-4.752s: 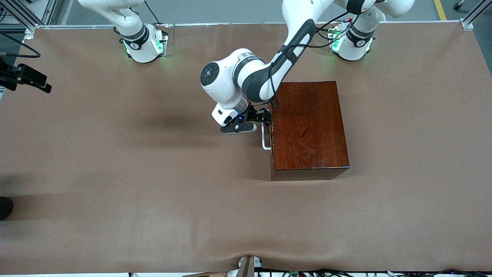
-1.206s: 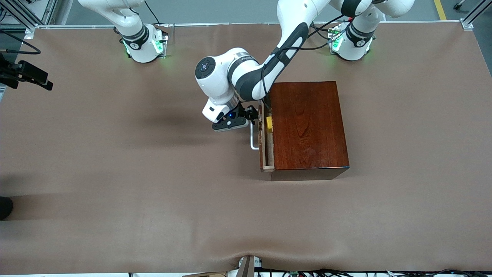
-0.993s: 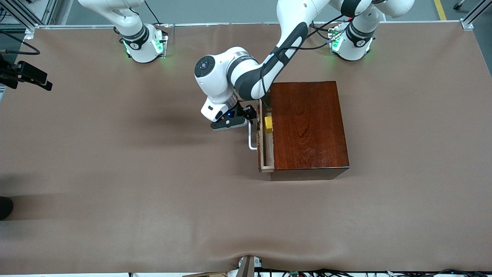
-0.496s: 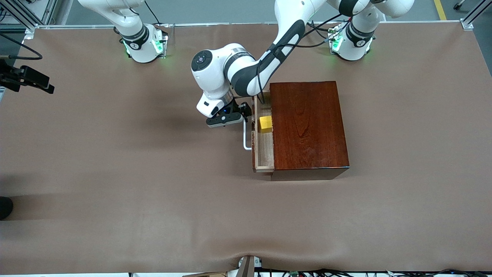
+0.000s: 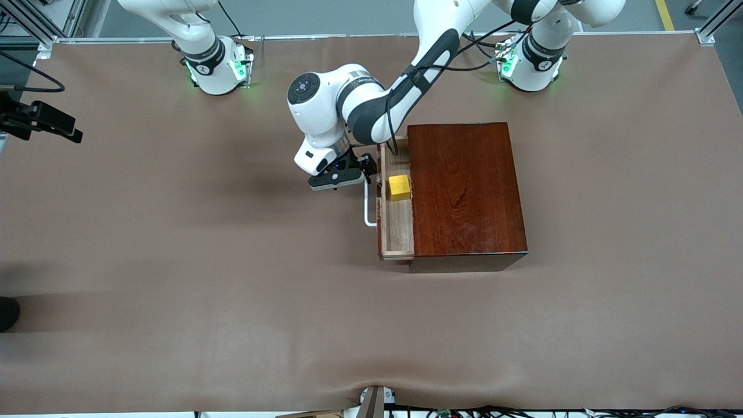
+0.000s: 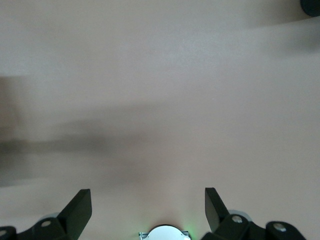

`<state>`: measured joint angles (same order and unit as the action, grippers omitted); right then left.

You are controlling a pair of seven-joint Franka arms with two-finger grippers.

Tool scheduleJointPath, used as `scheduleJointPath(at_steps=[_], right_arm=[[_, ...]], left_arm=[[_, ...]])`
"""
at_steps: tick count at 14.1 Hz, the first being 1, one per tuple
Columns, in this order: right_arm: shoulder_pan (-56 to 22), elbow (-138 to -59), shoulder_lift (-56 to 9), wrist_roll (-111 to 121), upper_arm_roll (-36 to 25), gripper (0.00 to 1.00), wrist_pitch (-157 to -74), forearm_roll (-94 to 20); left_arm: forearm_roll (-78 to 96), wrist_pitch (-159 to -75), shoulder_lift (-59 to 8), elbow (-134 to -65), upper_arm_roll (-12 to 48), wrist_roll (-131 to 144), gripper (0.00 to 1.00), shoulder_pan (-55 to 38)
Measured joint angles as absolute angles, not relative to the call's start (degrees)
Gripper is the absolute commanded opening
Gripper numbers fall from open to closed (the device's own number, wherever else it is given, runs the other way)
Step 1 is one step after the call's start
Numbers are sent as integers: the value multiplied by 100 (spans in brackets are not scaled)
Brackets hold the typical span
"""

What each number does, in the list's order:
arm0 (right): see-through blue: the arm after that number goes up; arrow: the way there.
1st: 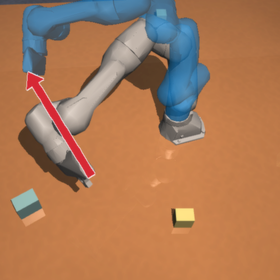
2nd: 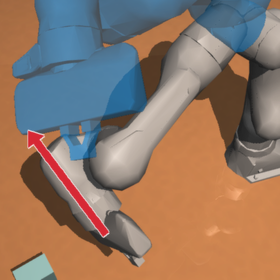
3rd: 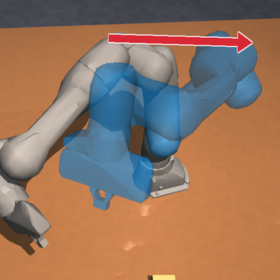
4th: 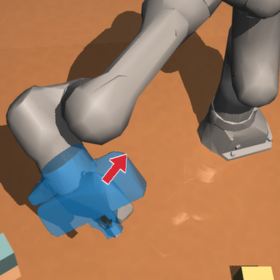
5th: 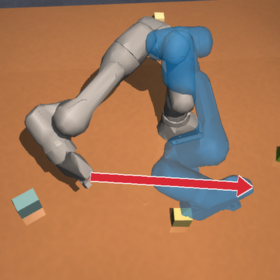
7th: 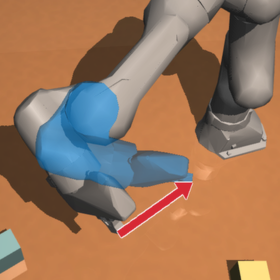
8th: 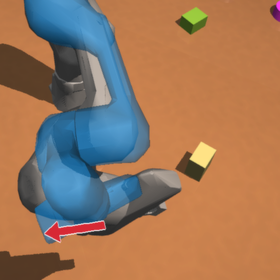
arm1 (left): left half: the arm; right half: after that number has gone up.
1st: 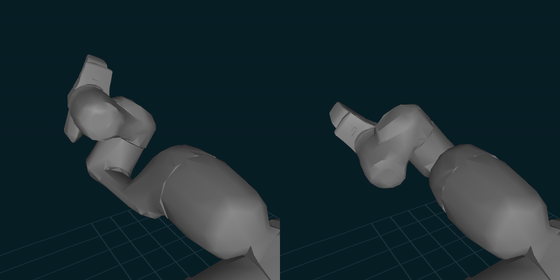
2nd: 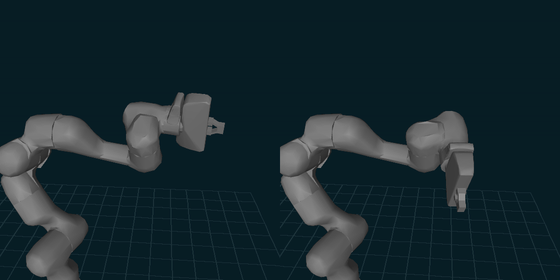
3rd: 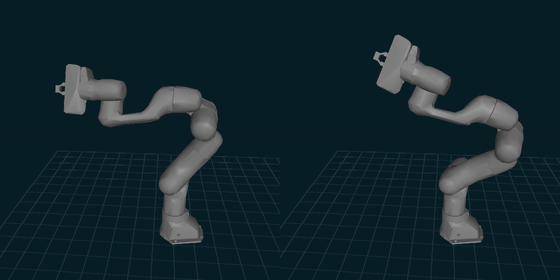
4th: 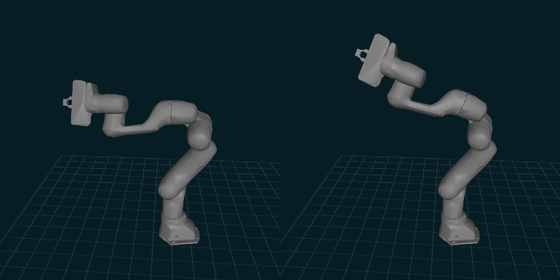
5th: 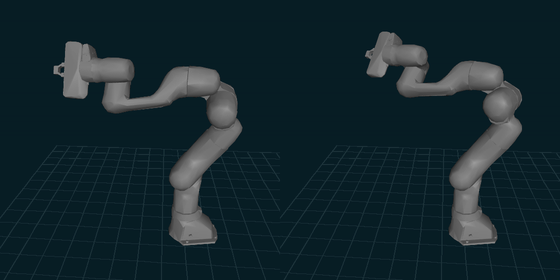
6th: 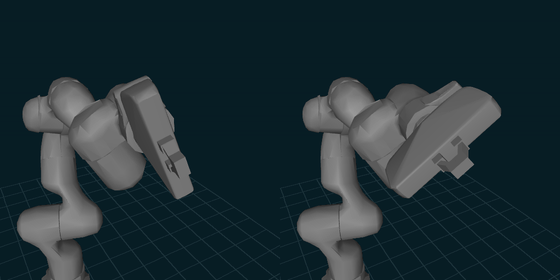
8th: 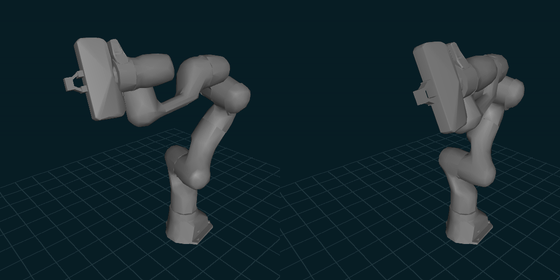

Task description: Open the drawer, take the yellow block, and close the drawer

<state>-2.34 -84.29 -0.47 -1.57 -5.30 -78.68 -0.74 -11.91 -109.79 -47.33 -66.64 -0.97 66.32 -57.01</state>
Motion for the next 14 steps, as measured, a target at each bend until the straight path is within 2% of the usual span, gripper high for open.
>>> scheduleJointPath(at_steps=[14], right_arm=[[-234, -8429, -47, -157, -531, 100, -7872, -77]], left_arm=[[-1179, -11378, -4743, -6664, -25, 6893, 100, -5708]])
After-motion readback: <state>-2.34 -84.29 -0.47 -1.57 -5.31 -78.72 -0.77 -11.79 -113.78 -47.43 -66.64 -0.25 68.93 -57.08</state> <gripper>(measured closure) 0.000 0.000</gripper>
